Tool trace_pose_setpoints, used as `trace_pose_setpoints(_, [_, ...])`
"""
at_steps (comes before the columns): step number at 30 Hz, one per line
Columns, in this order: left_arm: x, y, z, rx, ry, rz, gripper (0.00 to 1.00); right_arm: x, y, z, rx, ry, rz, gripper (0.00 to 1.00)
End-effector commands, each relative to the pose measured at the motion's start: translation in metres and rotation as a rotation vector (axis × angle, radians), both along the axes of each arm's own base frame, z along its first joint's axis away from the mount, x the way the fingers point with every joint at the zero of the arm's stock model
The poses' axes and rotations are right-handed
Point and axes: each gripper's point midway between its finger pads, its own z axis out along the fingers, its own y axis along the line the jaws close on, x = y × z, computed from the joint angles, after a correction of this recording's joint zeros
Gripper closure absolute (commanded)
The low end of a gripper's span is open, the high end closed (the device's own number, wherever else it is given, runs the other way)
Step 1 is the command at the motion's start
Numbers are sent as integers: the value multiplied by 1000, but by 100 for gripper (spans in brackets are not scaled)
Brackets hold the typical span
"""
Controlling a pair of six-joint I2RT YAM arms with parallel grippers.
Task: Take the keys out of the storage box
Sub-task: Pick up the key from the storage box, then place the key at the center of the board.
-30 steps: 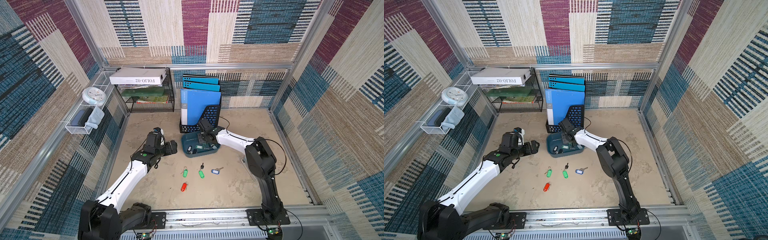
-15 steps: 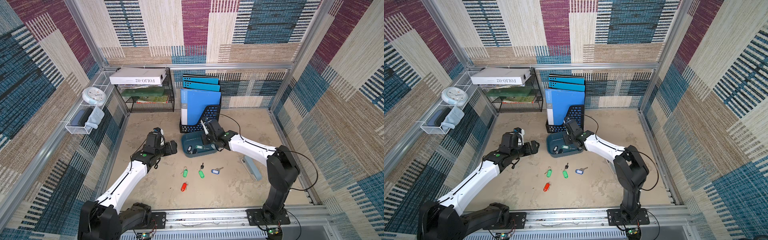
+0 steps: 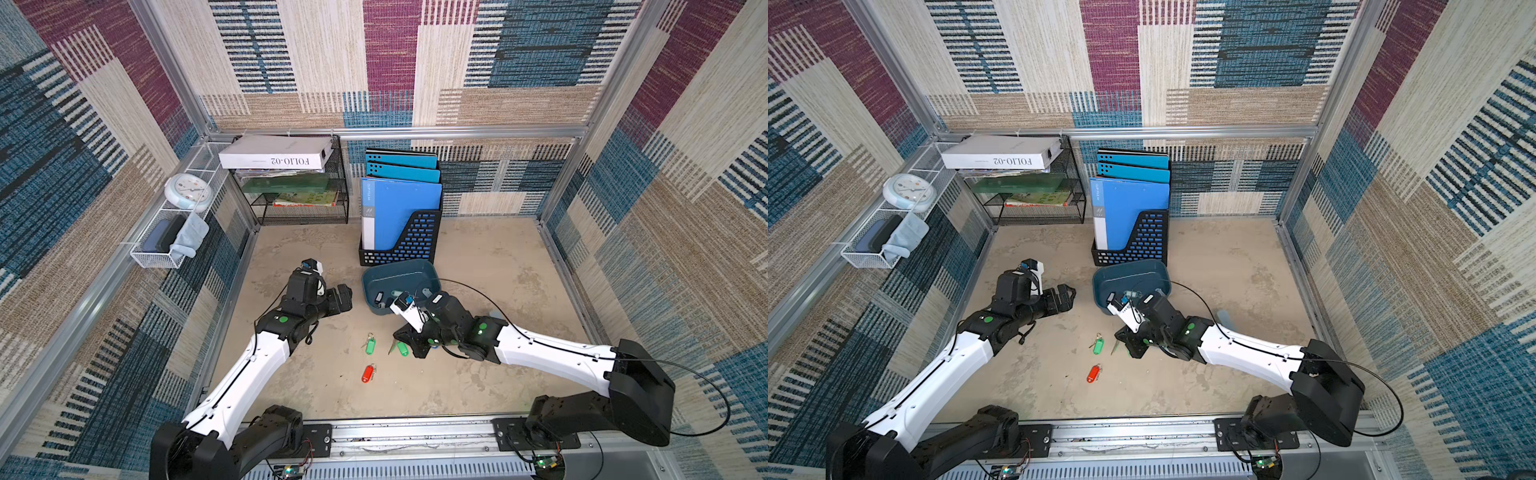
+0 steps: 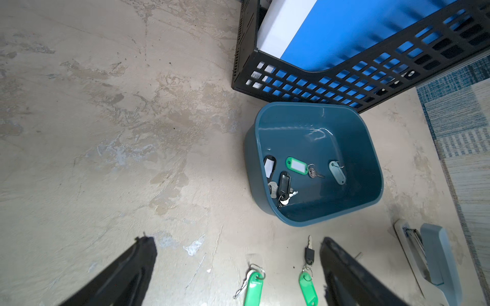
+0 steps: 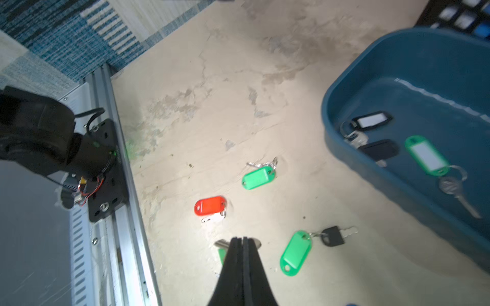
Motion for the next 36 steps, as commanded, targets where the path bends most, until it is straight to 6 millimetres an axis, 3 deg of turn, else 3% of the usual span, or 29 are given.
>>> trace_pose_setpoints(1, [-3, 1, -1, -6, 6, 7, 1, -26, 5, -6, 30, 70, 62, 100])
trace_pose_setpoints(5, [-6, 1, -2, -9, 11, 4, 1, -39, -2, -22, 17, 111, 60, 100])
trace_pose_setpoints(12, [-10, 2, -1, -16, -2, 3, 1, -45, -24, -53, -35, 154, -3, 100])
trace_pose_setpoints(16, [-11, 1, -2, -18, 2, -3, 1, -48, -25, -64, -44, 177, -4, 100])
trace_pose_setpoints(26, [-11, 2, -3, -13, 2, -2, 1, -31, -34, -90, -135, 157, -100, 100])
trace_pose_setpoints(36, [-12, 4, -4, 0, 1, 6, 1, -12, -25, -105, -221, 130, -137, 100])
